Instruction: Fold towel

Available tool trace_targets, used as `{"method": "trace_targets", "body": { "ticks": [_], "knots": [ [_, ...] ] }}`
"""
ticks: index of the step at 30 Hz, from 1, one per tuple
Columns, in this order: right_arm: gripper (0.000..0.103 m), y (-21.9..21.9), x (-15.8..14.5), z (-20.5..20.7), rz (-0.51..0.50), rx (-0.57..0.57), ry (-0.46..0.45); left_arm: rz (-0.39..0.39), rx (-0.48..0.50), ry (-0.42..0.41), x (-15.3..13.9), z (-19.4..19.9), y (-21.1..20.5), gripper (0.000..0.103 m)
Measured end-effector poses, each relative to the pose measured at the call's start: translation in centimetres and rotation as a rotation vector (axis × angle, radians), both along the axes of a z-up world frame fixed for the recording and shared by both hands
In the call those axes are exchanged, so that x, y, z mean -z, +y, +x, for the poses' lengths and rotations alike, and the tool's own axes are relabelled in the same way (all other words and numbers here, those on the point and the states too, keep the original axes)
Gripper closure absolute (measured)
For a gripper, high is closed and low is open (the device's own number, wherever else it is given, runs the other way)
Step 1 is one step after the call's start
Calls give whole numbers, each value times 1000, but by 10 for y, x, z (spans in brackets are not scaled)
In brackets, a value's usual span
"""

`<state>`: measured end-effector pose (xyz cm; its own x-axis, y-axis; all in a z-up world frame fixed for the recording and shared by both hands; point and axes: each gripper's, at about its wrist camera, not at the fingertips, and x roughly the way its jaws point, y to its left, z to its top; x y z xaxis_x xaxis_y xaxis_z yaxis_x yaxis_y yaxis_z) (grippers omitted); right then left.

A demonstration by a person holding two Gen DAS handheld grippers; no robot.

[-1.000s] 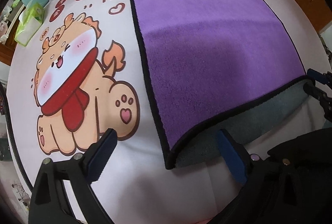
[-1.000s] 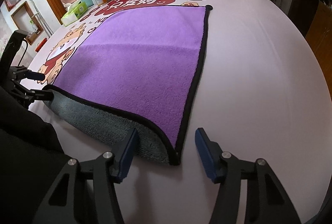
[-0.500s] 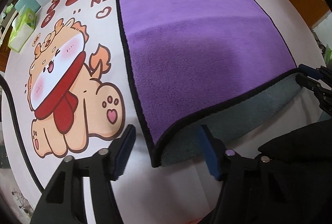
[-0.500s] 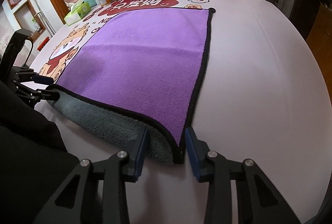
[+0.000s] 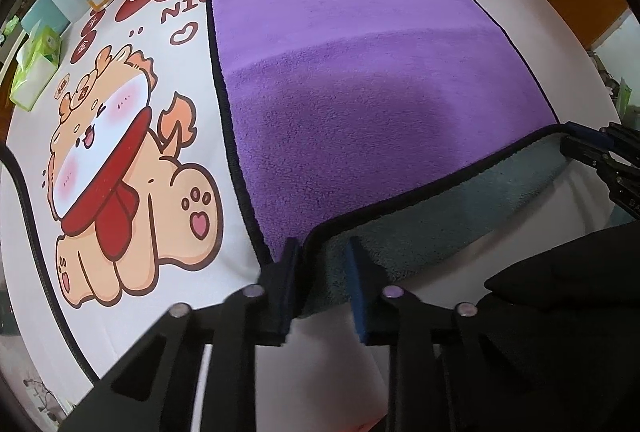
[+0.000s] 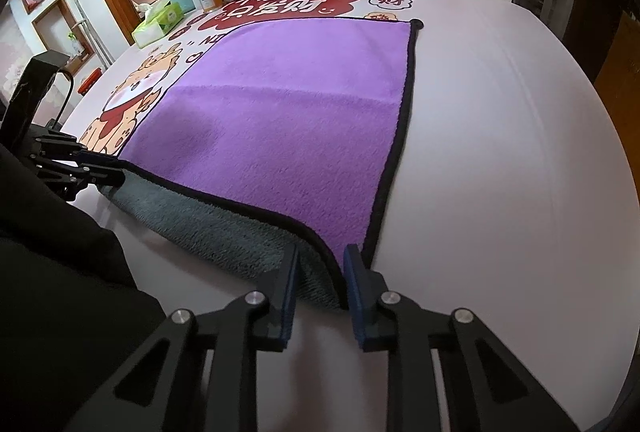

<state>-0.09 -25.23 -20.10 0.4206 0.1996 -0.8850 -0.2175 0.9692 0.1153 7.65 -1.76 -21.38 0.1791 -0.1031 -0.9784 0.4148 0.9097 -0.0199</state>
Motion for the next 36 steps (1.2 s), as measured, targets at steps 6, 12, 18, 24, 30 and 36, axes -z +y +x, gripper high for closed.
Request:
{"method": "trace_targets", "body": {
  "ticks": [6,12,18,24,30,36],
  "knots": [
    [94,0,2,-1,-1,8,11,-10,5,0,2,3,4,94],
    [98,1,2,-1,-1,8,11,-29,3,5,0,-4,11,95],
    [98,2,2,0,-7,9,7,-18,7,-5,-2,-9,13,95],
    [98,3,0,1,-11,10,1,-14,2,-4,-3,-8,15,96],
    [98,6,-13,2,-15,4,-33,-20,2,-11,-14,-4,17,96],
    [98,10,-31,9,-23,-4,-74,-26,17,-29,-33,4,21,96]
  ]
}}
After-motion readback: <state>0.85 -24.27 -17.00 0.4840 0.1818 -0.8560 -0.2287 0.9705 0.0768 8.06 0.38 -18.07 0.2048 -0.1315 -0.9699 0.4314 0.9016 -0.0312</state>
